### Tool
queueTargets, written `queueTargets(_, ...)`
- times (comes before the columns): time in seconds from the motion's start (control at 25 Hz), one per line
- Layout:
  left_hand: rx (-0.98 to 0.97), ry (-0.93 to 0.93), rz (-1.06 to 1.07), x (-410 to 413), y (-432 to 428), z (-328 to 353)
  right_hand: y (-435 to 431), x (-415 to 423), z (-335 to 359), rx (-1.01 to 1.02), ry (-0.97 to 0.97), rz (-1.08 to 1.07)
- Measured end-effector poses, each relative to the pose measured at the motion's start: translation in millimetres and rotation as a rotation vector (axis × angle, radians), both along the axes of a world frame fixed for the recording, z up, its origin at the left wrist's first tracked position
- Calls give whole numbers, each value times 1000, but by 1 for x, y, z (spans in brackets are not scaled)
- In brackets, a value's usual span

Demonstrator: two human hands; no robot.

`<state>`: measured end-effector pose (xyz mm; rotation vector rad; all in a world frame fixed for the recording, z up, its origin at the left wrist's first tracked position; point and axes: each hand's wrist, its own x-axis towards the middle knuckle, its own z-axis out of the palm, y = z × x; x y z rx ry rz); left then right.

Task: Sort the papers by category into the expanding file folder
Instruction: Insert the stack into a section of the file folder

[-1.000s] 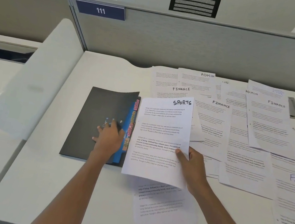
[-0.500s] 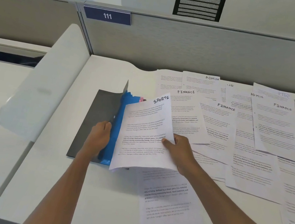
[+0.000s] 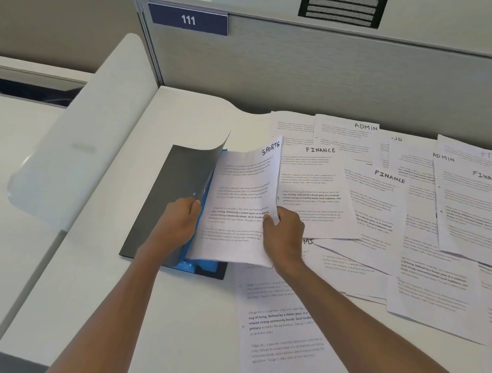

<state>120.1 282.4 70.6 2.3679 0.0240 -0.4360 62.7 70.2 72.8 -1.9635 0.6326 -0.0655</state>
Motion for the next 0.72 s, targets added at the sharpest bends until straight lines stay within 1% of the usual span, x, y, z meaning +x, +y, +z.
queueTargets(0.2,43,-22,-14,-2,-6,9,17,-7,-6,2,-24,15)
queueTargets(0.4,66,-38,-16,4,-9,7,42,-6,-4,90,-6,75)
queueTargets(0.56,89,-40,-7,1,-13,8,60,3,-3,89,6,144)
queueTargets(0.72,70,-26,-17,-1,-12,8,71,20,-7,188,91,215)
